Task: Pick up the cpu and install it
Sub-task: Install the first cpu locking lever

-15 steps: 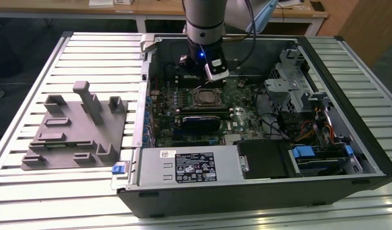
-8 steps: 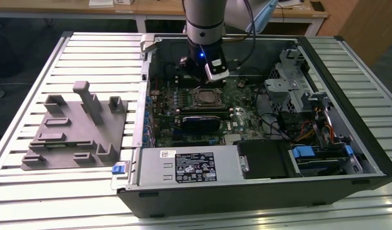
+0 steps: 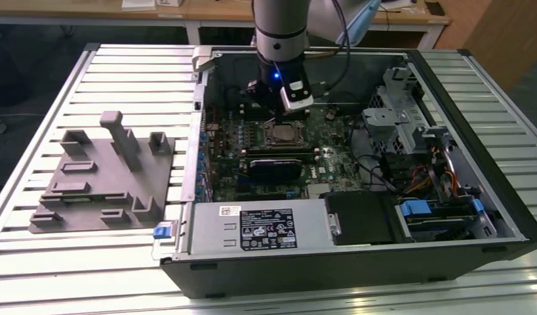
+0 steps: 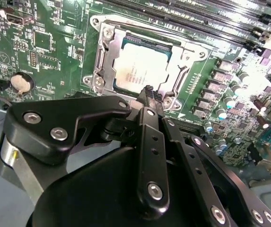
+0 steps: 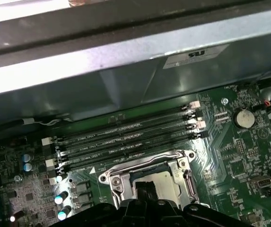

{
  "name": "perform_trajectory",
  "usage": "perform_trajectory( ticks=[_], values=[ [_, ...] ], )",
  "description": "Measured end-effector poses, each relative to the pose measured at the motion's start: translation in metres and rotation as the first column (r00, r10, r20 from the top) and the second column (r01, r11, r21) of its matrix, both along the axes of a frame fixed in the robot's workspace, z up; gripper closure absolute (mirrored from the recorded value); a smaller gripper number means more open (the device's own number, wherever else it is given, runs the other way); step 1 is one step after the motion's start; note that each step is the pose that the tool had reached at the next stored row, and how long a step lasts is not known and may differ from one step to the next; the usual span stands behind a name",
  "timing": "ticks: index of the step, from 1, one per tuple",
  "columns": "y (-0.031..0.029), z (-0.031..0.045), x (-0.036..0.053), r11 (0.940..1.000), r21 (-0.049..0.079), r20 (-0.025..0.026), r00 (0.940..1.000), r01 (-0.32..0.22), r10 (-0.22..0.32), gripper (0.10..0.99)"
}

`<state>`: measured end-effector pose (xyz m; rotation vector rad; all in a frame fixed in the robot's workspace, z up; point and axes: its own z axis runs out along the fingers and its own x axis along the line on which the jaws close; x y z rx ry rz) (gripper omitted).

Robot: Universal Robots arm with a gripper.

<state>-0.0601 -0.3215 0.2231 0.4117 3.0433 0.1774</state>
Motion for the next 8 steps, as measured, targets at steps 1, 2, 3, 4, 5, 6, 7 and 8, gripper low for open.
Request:
perform_trajectory(
  ticks=[1,2,3,4,5,6,7,8],
  values=[
    [0.0,-0.0003,0.0,1.0,0.0,0.0,1.0,0.002,-0.002,0.98],
    [0.0001,-0.0007,0.0001,1.0,0.0,0.0001,1.0,0.004,-0.004,0.98],
    [0.0002,-0.0012,0.0001,1.0,0.0,0.0,1.0,0.005,-0.005,0.98],
    [0.0008,-0.0017,0.0001,1.0,0.0,-0.0001,1.0,0.006,-0.006,0.98],
    [0.0016,-0.0023,0.0002,1.0,0.0,-0.0001,1.0,0.007,-0.007,0.98],
    [0.0031,-0.0028,0.0002,1.0,0.0,0.0001,1.0,0.007,-0.007,0.98],
    [0.005,-0.0032,0.0002,1.0,0.0,0.0,1.0,0.007,-0.007,0.98],
    [0.007,-0.0036,0.0002,1.0,0.0,0.0,1.0,0.007,-0.007,0.98]
  ],
)
